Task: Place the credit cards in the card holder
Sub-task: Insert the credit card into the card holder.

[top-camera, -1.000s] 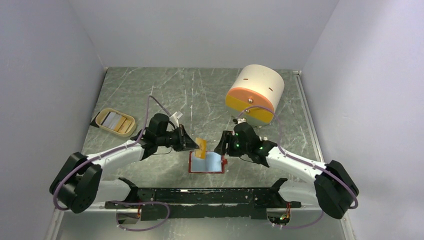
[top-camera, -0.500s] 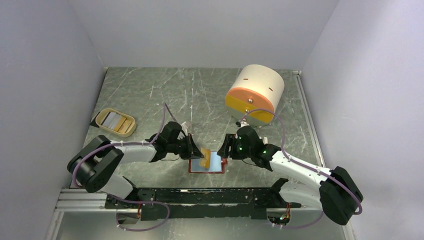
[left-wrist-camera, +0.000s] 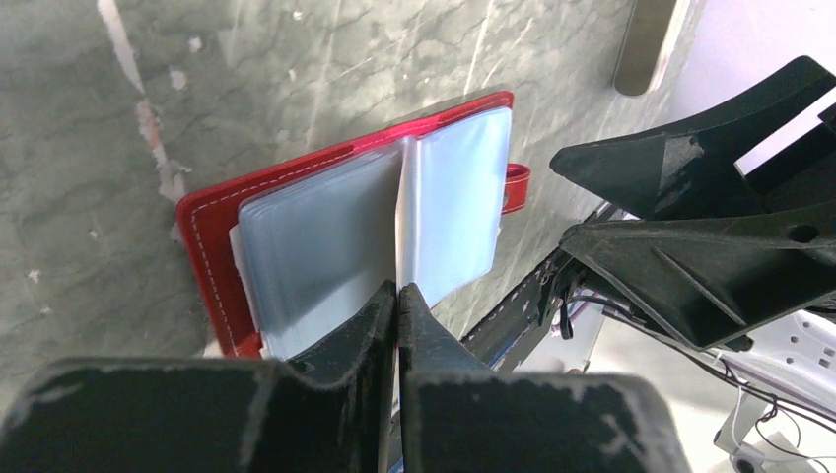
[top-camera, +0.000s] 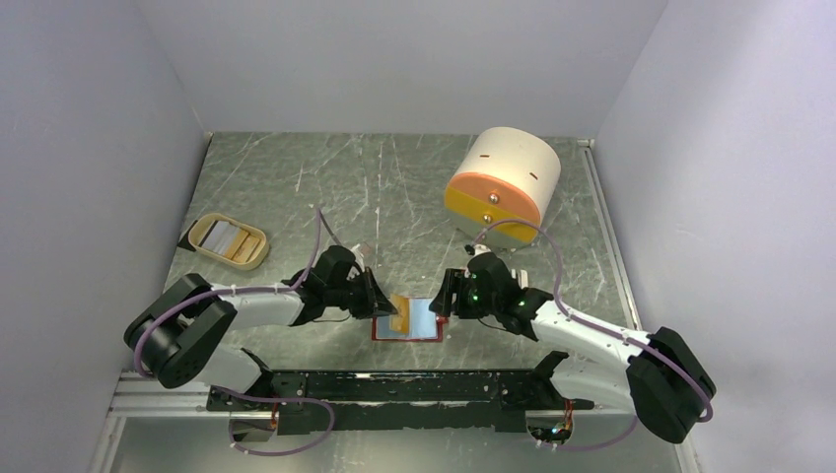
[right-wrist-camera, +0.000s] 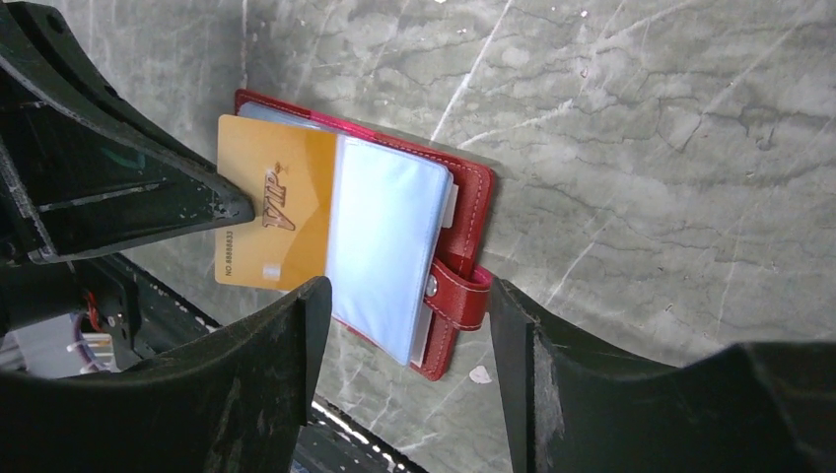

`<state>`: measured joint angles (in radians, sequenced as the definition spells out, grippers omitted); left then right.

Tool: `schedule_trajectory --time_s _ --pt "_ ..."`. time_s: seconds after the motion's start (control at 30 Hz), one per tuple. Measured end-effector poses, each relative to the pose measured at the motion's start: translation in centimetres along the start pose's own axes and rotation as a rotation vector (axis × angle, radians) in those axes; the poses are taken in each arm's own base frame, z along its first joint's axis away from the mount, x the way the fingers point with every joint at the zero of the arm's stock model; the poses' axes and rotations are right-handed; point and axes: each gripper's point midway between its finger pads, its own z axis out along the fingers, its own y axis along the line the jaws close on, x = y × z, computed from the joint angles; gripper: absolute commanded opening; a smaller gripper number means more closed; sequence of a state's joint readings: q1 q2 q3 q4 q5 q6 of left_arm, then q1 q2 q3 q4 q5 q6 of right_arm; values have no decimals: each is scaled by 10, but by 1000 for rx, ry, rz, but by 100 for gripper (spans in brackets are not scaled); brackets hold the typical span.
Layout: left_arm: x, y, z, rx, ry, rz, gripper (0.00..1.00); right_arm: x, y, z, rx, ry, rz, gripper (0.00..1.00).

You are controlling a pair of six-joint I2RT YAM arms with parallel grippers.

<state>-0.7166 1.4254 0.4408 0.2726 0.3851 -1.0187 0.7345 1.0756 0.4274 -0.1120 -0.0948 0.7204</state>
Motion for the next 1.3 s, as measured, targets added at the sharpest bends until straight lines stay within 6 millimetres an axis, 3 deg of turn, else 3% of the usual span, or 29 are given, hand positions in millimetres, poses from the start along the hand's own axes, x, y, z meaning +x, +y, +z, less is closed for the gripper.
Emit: schedule_trajectory --time_s 0.53,0.83,1.03,1.3 --pt "11 0 4 -2 25 -14 9 17 -14 15 20 39 7 61" --pt "-4 -23 -2 17 -11 22 9 17 -13 16 2 25 10 62" --pt "3 -6 4 -37 20 16 9 17 -10 18 -13 25 13 61" --pt "4 0 7 -55 25 24 9 16 -9 19 -18 24 13 61"
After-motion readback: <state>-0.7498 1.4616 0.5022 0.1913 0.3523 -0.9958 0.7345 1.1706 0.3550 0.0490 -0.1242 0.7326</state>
